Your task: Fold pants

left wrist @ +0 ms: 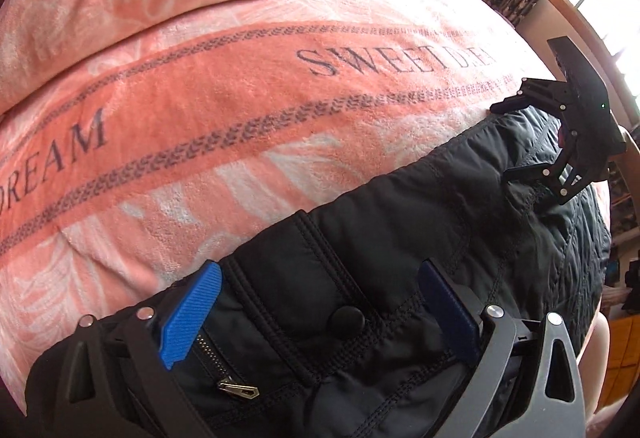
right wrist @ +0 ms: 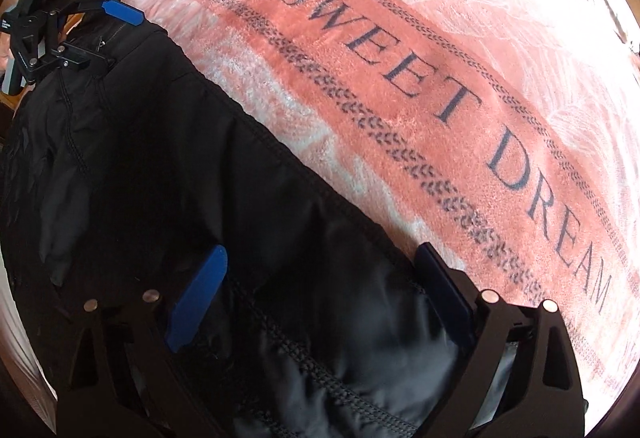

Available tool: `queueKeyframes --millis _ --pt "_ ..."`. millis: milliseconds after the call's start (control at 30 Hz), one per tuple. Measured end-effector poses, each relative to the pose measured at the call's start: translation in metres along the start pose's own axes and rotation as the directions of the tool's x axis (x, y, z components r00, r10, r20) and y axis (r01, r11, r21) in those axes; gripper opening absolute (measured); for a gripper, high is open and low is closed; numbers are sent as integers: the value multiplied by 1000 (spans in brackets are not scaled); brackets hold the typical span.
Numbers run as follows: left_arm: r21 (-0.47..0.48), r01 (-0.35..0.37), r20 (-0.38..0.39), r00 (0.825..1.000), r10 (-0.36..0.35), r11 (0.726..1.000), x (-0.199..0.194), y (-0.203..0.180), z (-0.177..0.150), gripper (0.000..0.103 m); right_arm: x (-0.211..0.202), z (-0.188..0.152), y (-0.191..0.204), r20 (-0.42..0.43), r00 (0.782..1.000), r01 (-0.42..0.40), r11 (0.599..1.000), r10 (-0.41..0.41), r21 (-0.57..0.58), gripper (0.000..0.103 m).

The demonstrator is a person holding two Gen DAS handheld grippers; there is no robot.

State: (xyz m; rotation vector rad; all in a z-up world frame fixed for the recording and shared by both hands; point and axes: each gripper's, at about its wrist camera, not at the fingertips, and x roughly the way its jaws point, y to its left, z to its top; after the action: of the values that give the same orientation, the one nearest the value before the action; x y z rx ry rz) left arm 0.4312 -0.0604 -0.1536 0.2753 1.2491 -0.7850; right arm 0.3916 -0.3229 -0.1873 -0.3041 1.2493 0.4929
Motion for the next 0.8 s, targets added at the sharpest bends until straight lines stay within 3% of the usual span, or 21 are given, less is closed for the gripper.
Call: queueKeyframes --millis 67,133,167,333,400,567,667,767,800 --pt "-14 27 16 1000 -27 1000 -1 -1 5 99 -4 1 -1 20 1000 2 1000 -2 10 52" --pt "-14 48 23 999 -48 999 0 -3 11 99 -9 0 -5 20 1000 -11 1000 11 23 13" --pt "-11 53 27 998 -52 999 1 -5 13 99 -12 -2 -6 20 999 -29 999 28 25 9" --pt "34 84 26 996 -85 996 11 -15 35 99 -35 -13 3 102 995 16 1000 -14 -27 6" --pt "55 146 1 989 -146 988 18 -21 44 99 -48 -19 5 156 988 22 1000 -19 -20 6" --pt "67 319 -104 945 -312 945 34 -33 52 99 -75 -30 18 251 967 41 999 -32 -29 6" --pt "71 369 -137 924 -358 927 38 -39 52 99 -86 -34 21 278 960 33 999 -25 -24 6" --pt "116 345 -154 933 -326 931 38 -47 48 94 -89 -36 24 288 957 37 999 -30 -19 6" --pt "126 313 -154 944 -293 941 38 -48 46 78 -89 -36 24 292 956 38 999 -33 -13 6"
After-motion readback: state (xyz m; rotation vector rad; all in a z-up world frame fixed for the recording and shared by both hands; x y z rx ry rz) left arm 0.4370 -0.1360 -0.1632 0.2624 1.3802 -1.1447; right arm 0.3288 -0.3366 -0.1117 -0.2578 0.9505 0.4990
